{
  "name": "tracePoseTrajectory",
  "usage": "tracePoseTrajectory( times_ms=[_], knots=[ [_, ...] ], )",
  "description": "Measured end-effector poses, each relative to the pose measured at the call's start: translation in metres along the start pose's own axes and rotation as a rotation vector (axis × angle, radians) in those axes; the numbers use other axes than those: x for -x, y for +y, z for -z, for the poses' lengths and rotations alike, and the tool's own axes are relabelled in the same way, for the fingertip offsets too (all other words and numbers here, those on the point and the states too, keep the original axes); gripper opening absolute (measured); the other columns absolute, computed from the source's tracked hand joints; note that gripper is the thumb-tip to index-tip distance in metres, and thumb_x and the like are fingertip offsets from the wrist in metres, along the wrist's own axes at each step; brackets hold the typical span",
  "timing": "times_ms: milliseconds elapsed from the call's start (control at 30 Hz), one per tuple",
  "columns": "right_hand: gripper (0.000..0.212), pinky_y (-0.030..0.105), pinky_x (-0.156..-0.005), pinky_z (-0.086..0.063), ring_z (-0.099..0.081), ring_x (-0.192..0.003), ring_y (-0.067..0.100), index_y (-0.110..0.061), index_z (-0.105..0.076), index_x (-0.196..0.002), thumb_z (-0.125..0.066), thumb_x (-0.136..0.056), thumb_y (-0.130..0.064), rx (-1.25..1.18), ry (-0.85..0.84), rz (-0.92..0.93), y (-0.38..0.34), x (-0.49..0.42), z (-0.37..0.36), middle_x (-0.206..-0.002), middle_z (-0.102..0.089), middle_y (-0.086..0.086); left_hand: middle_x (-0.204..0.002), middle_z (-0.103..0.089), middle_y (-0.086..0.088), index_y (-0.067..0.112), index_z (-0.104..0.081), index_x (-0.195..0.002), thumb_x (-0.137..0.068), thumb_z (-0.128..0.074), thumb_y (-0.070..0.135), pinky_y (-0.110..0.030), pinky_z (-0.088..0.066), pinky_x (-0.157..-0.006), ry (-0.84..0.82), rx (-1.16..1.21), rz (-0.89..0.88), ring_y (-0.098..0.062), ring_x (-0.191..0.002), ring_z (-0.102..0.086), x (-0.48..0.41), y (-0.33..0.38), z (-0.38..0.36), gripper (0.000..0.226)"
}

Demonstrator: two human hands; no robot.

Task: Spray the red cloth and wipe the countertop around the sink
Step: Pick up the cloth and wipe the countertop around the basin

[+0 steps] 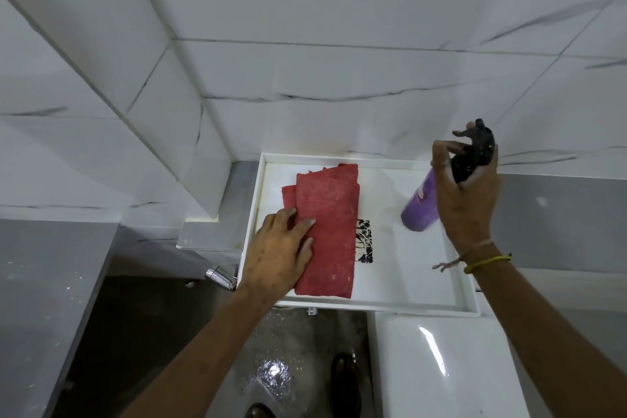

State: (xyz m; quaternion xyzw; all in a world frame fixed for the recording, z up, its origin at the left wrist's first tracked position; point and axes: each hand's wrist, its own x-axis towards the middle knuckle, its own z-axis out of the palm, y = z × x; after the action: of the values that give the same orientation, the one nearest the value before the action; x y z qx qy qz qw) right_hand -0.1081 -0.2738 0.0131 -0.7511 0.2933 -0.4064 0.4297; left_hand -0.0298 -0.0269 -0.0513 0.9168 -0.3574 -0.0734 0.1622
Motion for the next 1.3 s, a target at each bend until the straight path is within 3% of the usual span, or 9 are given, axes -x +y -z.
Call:
tracePoseTrajectory(
  times_ms=[133,300,467,567,700,933,1067,1167,1300],
  knots=[
    [0.083,0.028,-0.095,-0.051,-0.061,-0.097,0.002,-0.002,-0.040,-0.132,-0.062,-0.074,-0.058,-0.013,0.020,-0.104,0.000,0.014,0.004,-0.118,-0.061,0.005,-0.136,-0.047,-0.015,0.015,-0.036,-0.138,-0.088,-0.053,0.048,-0.044,-0.039,-0.105,0.033,0.205,0.370,-0.030,-0.126,-0.042,-0.005,0.016,0.002,0.063],
    [0.101,0.046,-0.105,-0.043,-0.045,-0.122,0.027,0.001,-0.024,-0.141,-0.071,-0.072,-0.054,0.093,0.108,-0.245,0.000,0.045,0.008,-0.136,-0.038,0.020,-0.121,-0.058,-0.019,0.003,-0.042,-0.122,-0.080,-0.066,0.047,-0.046,-0.048,-0.093,-0.061,0.315,0.710,-0.036,-0.114,-0.054,-0.023,0.038,0.009,0.066],
    [0.059,0.036,-0.087,-0.045,-0.047,-0.100,0.023,-0.010,-0.040,-0.122,-0.058,-0.080,-0.048,0.126,0.256,-0.228,-0.007,0.116,0.014,-0.114,-0.039,0.004,-0.120,-0.058,-0.016,0.003,-0.043,-0.120,-0.076,-0.069,0.049,-0.045,-0.049,-0.090,-0.130,0.267,0.770,-0.036,-0.112,-0.057,-0.033,0.038,0.011,0.069],
    [0.033,0.024,-0.070,-0.049,-0.058,-0.095,0.023,-0.026,-0.046,-0.113,-0.063,-0.085,-0.030,0.087,-0.041,-0.397,-0.006,0.142,-0.004,-0.109,-0.052,0.001,-0.116,-0.061,-0.014,0.004,-0.054,-0.111,-0.076,-0.070,0.048,-0.042,-0.050,-0.088,-0.178,0.259,0.751,-0.034,-0.108,-0.059,-0.039,0.038,0.014,0.058],
    [0.042,0.040,-0.095,-0.050,-0.056,-0.110,0.025,-0.012,-0.050,-0.126,-0.062,-0.088,-0.025,0.228,-0.475,-0.489,-0.006,0.132,-0.037,-0.120,-0.054,0.009,-0.098,-0.070,-0.013,0.007,-0.060,-0.088,-0.077,-0.072,0.036,-0.038,-0.053,-0.076,-0.179,0.440,0.761,-0.030,-0.089,-0.066,-0.042,0.041,0.018,0.033],
    [0.042,0.037,-0.097,-0.048,-0.058,-0.108,0.024,-0.010,-0.048,-0.126,-0.060,-0.089,-0.027,0.229,-0.550,-0.566,-0.013,0.117,-0.045,-0.122,-0.058,0.011,-0.095,-0.067,-0.006,0.014,-0.057,-0.092,-0.079,-0.069,0.027,-0.041,-0.057,-0.080,-0.197,0.777,0.734,-0.026,-0.089,-0.065,-0.036,0.043,0.030,0.022],
    [0.025,0.038,-0.090,-0.055,-0.066,-0.100,0.023,-0.012,-0.058,-0.111,-0.059,-0.092,-0.028,-0.221,-0.568,-0.828,-0.019,0.117,-0.032,-0.115,-0.068,0.012,-0.079,-0.065,0.006,0.029,-0.052,-0.078,-0.081,-0.068,0.020,-0.020,-0.049,-0.048,-0.264,0.973,0.616,-0.010,-0.070,-0.064,-0.029,0.050,0.056,0.019],
    [0.020,0.031,-0.074,-0.059,-0.073,-0.081,0.012,-0.020,-0.064,-0.099,-0.053,-0.092,-0.035,-0.716,-0.646,-1.037,-0.021,0.119,-0.021,-0.087,-0.077,-0.002,-0.089,-0.068,0.000,0.026,-0.052,-0.086,-0.079,-0.072,0.023,-0.028,-0.059,-0.063,-0.293,1.007,0.550,-0.016,-0.079,-0.069,-0.017,0.056,0.081,0.021],
    [0.052,0.039,-0.089,-0.054,-0.064,-0.114,0.024,-0.014,-0.059,-0.128,-0.042,-0.095,-0.051,-1.154,-0.775,-1.222,-0.042,0.126,-0.021,-0.123,-0.068,0.011,-0.094,-0.072,-0.004,0.019,-0.059,-0.105,-0.074,-0.077,0.032,-0.034,-0.061,-0.076,-0.374,0.991,0.519,-0.018,-0.083,-0.073,0.012,0.057,0.121,0.038]
  ],
)
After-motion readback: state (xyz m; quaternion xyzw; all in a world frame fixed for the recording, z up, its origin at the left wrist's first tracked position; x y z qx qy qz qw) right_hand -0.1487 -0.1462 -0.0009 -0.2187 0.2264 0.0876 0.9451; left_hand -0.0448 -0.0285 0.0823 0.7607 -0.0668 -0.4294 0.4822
